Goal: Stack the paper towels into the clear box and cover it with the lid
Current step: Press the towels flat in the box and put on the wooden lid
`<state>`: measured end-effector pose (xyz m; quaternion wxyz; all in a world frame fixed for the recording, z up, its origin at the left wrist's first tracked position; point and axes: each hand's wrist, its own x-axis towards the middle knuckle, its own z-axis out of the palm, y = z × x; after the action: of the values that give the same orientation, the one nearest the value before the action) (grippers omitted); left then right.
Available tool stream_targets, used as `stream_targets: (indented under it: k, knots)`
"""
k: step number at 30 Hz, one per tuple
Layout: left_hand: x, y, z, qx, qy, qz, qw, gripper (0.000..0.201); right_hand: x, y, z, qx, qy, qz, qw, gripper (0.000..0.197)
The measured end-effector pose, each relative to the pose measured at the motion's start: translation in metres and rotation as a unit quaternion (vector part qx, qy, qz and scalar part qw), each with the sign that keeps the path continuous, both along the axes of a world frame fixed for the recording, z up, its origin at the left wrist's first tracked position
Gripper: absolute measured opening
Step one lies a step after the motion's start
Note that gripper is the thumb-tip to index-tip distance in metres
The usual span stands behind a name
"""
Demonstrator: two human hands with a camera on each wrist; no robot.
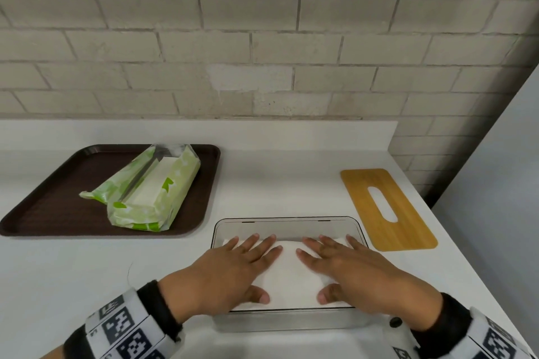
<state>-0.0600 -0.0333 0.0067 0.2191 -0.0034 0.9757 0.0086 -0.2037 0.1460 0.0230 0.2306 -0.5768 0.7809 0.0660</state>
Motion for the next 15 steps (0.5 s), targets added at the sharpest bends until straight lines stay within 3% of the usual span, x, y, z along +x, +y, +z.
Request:
stream_targets:
  k: [2, 6, 10, 15]
  knots:
    - [0.000, -0.001, 0.001, 0.003, -0.006, 0.007, 1.000, 0.079, 0.000, -0.001, 0.002, 0.000, -0.006, -0.005, 1.000, 0.072]
    - [0.006, -0.003, 0.004, 0.062, 0.052, 0.066, 0.995, 0.105, -0.001, -0.001, 0.014, -0.044, -0.037, -0.064, 0.996, 0.078]
    - [0.009, -0.014, 0.018, 0.157, 0.107, 0.106, 0.976, 0.090, -0.010, 0.003, 0.024, -0.109, -0.061, -0.129, 0.984, 0.082]
    - [0.001, -0.022, 0.022, 0.184, 0.125, 0.152, 0.963, 0.086, -0.018, 0.004, 0.025, -0.110, -0.044, -0.156, 0.981, 0.070]
